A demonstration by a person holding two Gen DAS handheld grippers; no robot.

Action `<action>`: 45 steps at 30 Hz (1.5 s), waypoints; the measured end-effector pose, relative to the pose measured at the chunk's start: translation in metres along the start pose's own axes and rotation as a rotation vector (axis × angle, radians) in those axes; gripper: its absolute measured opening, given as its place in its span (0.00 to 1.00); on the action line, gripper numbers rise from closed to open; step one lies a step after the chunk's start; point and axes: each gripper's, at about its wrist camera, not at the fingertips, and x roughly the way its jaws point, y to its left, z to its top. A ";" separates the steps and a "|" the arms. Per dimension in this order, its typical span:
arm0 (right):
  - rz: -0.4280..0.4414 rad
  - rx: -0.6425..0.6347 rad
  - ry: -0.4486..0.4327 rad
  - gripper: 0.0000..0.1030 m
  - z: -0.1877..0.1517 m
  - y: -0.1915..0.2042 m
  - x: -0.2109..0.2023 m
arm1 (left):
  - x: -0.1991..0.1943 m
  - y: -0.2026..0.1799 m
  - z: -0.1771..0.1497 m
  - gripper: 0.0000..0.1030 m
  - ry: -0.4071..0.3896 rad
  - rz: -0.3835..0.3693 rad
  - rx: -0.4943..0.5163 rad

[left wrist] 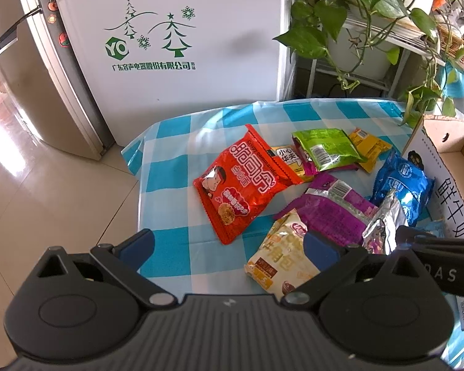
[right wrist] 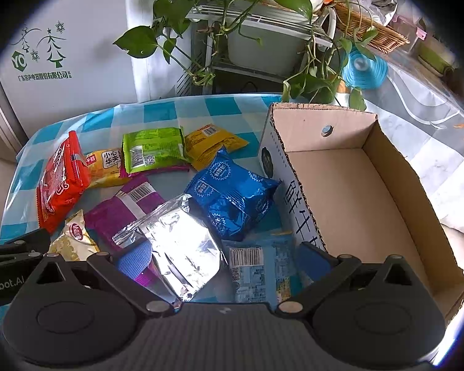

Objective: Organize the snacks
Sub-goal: 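Move left tool toward cream croissant bag while right tool approaches silver foil bag, then close left tool on croissant bag while right tool closes on silver foil bag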

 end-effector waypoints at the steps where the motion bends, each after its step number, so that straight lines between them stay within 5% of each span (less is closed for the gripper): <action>1: 0.000 0.001 0.000 1.00 0.000 0.000 0.000 | 0.000 0.000 0.000 0.99 0.000 0.001 0.000; 30: 0.011 0.011 -0.037 1.00 -0.003 -0.005 -0.002 | -0.004 0.001 0.000 0.99 -0.003 -0.045 -0.027; 45: 0.277 0.114 -0.102 1.00 0.006 -0.046 -0.027 | 0.002 0.027 0.003 0.99 0.022 -0.122 -0.137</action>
